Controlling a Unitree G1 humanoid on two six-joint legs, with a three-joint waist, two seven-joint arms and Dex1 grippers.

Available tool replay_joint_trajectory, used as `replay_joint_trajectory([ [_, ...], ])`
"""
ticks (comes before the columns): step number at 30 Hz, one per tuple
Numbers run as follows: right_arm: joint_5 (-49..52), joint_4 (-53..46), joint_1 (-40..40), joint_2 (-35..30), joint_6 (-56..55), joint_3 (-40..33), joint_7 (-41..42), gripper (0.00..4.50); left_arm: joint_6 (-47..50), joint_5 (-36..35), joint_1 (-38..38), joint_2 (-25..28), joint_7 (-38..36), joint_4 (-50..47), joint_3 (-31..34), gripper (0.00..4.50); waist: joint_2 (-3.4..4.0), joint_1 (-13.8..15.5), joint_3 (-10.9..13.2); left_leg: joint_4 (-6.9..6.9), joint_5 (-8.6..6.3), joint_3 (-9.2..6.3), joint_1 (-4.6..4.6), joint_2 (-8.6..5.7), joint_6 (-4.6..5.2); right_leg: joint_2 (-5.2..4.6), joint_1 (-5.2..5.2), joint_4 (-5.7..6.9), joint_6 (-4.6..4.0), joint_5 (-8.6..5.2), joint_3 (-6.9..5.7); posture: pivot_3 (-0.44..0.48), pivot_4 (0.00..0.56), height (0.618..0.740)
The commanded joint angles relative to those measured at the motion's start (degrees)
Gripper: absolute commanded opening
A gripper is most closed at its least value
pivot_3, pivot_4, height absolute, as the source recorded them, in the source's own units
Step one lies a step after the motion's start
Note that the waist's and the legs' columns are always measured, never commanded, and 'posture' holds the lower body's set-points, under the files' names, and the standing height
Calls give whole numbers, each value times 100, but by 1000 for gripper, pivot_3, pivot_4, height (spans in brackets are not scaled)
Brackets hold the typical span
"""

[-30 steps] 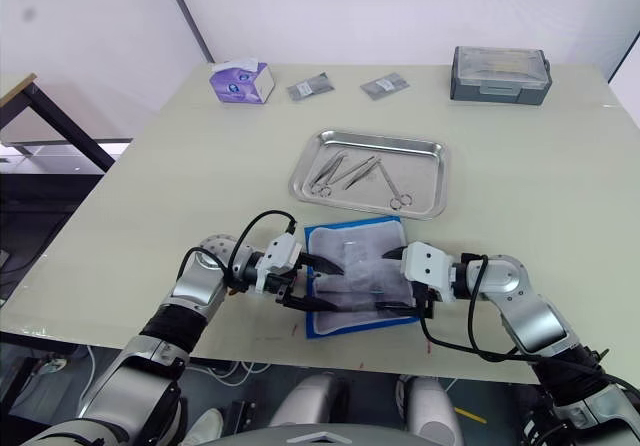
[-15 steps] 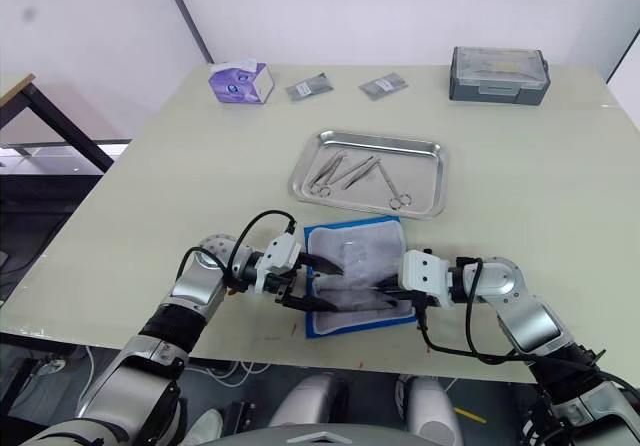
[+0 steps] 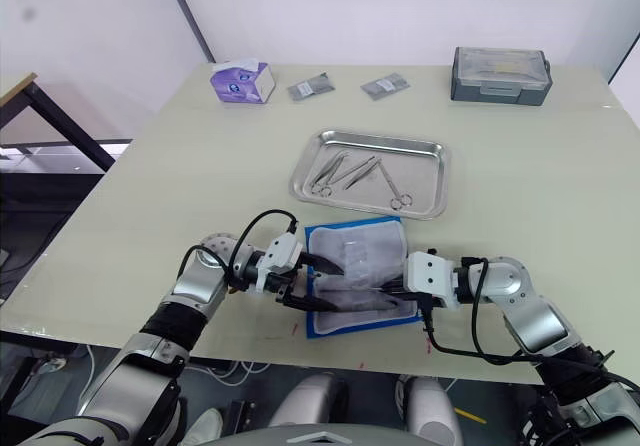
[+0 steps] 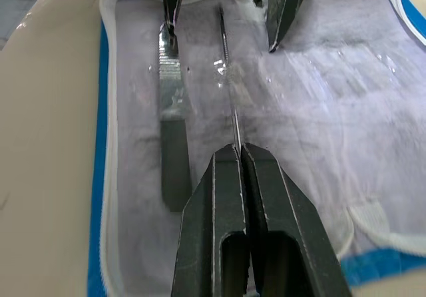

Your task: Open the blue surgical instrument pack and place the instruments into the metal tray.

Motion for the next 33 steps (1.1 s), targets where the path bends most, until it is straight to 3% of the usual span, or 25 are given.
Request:
replay_joint_trajectory([
  [1,35,-159,91,-229,27,-229,76,81,215,524,411,64,-161,583,-588,3256,0,-4,0,0,0,0,0,0,0,0,0,0,0,0,1,0,150,738],
  [33,452,-343,514,-1364,-344,-1372,651,81,203,525,472,4,-162,552,-639,3256,-2,0,2,-1,0,1,-1,2,0,-1,2,-2,0,0,1,0,150,738],
])
